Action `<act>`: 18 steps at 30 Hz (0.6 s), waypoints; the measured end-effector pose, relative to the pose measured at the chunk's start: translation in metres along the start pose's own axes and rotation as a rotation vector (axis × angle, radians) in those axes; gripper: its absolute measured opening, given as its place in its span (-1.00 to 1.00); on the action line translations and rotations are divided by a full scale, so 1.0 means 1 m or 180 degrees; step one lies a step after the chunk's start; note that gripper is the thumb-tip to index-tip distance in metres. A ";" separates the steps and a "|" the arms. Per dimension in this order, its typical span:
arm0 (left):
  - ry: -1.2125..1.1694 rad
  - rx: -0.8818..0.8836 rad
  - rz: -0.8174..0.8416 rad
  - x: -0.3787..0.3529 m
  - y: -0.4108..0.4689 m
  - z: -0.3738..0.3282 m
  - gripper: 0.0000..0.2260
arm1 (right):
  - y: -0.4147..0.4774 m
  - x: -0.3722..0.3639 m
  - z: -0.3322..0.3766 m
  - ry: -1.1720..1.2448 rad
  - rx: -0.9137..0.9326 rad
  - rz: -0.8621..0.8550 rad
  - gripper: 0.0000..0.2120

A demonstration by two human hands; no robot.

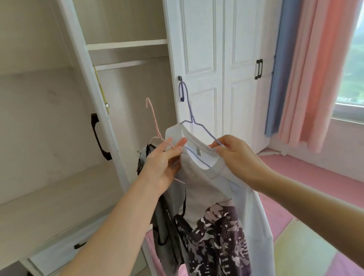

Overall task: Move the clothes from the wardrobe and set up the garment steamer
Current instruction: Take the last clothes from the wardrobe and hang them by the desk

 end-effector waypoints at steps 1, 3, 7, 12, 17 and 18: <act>0.0026 0.0009 0.0096 -0.004 -0.007 0.003 -0.61 | -0.008 0.004 0.000 -0.0006 -0.0002 0.0025 -0.82; 0.0040 0.0023 0.0196 -0.013 -0.020 0.008 -0.56 | -0.023 0.011 -0.001 -0.0013 0.0011 0.0071 -0.82; -0.0097 -0.0117 0.0212 -0.029 -0.045 0.015 -0.67 | -0.046 0.024 -0.004 0.0071 0.0016 0.0138 -0.82; -0.0204 -0.0368 0.0077 -0.037 -0.080 0.031 -0.76 | -0.078 0.035 -0.007 0.0150 0.0103 0.0409 -0.83; -0.0287 -0.0546 -0.0153 -0.043 -0.123 0.055 -0.84 | -0.115 0.051 -0.004 0.0153 0.0294 0.0665 -0.81; -0.0291 -0.0581 -0.0189 -0.044 -0.131 0.060 -0.84 | -0.122 0.055 -0.003 0.0151 0.0340 0.0714 -0.81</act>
Point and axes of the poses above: each hand's wrist, its own y-axis towards the middle knuckle, its own x-axis out of the back of the hand, z = x × y, the point moved 9 cm from there along y, towards the middle knuckle, and after that the axes turned 9 degrees about x, right-handed, at the moved point
